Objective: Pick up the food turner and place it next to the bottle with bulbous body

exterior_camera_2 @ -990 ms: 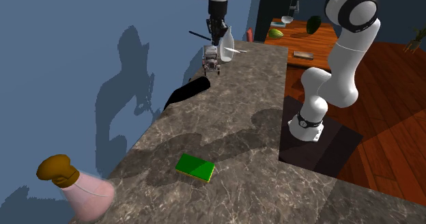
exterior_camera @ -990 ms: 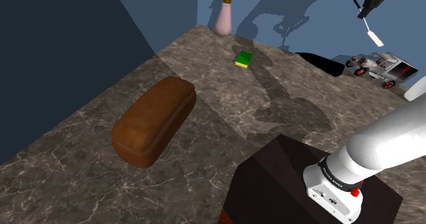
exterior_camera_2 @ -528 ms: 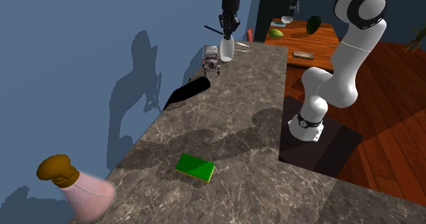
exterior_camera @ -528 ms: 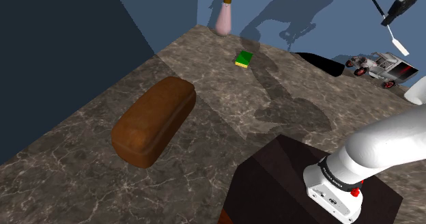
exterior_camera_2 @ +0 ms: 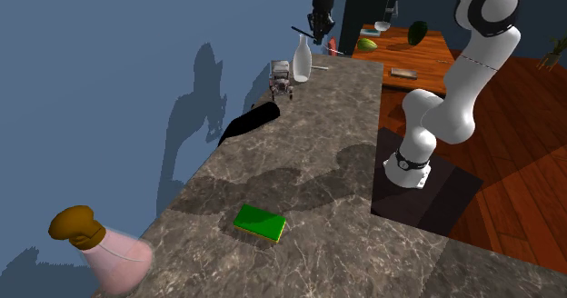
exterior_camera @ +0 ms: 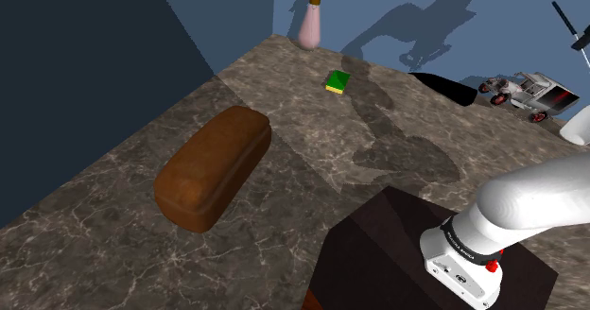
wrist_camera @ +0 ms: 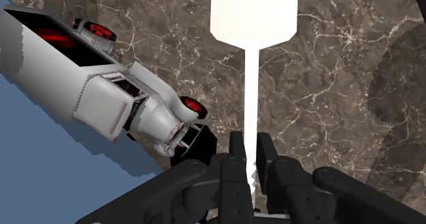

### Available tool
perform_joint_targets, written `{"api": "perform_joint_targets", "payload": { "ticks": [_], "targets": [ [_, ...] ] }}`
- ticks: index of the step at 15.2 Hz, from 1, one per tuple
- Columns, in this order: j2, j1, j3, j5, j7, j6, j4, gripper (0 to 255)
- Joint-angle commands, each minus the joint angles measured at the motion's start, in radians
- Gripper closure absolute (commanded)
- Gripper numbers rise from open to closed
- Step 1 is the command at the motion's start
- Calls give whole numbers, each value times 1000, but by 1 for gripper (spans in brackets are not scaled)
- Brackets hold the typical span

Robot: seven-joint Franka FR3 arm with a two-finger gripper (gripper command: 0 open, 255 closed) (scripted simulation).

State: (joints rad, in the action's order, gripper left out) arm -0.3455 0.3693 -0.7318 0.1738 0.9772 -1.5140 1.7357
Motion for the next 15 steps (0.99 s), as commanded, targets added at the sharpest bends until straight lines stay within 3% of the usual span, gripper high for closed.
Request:
{"api": "perform_joint_targets", "payload": {
  "ticks": [1,9,15],
  "targets": [
    [-11,14,-29,14,45,8,-3,255],
    [-21,55,-171,51,234,34,-50,255],
    [32,45,-344,38,408,49,-135,255]
  ]
}}
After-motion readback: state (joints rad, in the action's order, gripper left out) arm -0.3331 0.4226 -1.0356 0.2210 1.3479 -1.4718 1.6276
